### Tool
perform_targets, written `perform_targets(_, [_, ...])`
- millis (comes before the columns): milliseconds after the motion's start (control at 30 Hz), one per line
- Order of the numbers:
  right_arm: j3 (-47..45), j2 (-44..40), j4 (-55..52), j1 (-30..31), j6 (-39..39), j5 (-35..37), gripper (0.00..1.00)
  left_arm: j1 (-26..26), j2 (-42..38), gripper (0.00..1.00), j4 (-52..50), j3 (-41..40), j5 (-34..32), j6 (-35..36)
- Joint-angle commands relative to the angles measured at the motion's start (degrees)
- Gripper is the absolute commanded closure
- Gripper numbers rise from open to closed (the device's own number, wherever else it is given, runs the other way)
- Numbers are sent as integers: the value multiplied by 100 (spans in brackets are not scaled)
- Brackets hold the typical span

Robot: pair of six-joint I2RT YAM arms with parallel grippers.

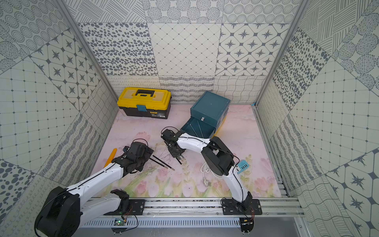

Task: Please place the pencils in the drawer according to their color
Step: Pick up the pencil from the center of the board.

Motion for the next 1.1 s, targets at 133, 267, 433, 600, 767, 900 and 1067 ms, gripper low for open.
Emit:
perform_targets(133, [-89, 143, 62, -33, 114, -98, 81, 10, 41, 1, 50, 72, 0, 137])
perform_targets(267, [-95, 185, 66, -35, 109, -151, 80, 9, 50, 1, 53, 74, -4, 157])
perform_targets(433, [-96, 283, 58, -41, 101, -228, 80, 7, 76, 1, 62, 85, 5, 151])
perform_targets(600, [-120, 383, 62, -86, 110, -400, 83, 14, 72, 1, 53, 78, 5, 153])
perform_targets(767, [-186, 452, 49, -105, 124, -388, 91, 12, 70, 1, 51, 62, 5, 154])
perform_targets(900, [-262, 434, 3, -105, 99, -336, 96, 10, 59, 1, 50, 53, -1, 152])
perform_targets(1067, [-270, 295, -87, -105, -10, -172, 100, 9, 53, 1, 59, 61, 22, 156])
